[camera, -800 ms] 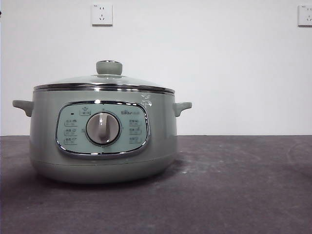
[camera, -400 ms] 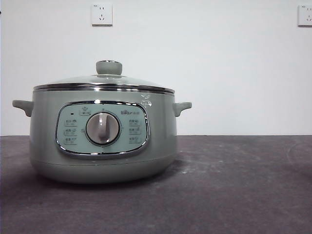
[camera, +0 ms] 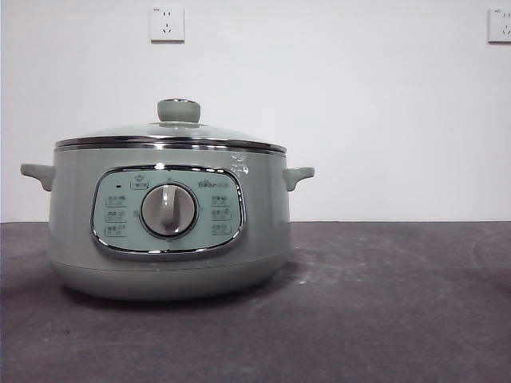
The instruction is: Pick up the potato,open the lid,put the potato in the pot,close the lid
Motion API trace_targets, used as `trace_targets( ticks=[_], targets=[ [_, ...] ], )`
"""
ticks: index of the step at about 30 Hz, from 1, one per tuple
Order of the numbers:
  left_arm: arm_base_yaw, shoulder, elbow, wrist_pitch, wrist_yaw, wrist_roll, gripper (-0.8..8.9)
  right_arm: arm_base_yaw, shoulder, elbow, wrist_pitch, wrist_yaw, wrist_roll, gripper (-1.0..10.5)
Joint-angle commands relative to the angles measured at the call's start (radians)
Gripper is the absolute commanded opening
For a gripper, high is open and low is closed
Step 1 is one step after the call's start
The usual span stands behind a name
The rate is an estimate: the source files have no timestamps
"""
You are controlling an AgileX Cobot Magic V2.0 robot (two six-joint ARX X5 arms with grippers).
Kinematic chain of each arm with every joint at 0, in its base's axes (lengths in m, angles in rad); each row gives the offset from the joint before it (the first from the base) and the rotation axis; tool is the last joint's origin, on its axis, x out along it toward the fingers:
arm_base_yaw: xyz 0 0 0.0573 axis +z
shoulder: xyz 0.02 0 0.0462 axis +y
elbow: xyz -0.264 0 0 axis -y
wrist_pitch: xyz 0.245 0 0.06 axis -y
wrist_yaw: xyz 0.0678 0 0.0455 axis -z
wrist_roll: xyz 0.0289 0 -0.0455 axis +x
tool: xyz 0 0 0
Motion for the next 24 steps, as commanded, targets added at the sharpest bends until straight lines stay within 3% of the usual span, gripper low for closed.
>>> trace_targets(
  ticks=[1,9,24],
  targets=[
    [0.113,-0.056,-0.097,0.072,0.090,0.014,-0.03,0.002,-0.002,-0.004,0.006,0.003,0.009,0.0],
    [0.298,-0.214,-0.267,0.082,0.187,0.011,-0.03,0.002,-0.002,-0.004,0.006,0.003,0.009,0.0],
    [0.345,-0.283,-0.358,0.061,0.187,0.008,-0.03,0.002,-0.002,-0.004,0.006,0.003,0.009,0.0]
  ],
)
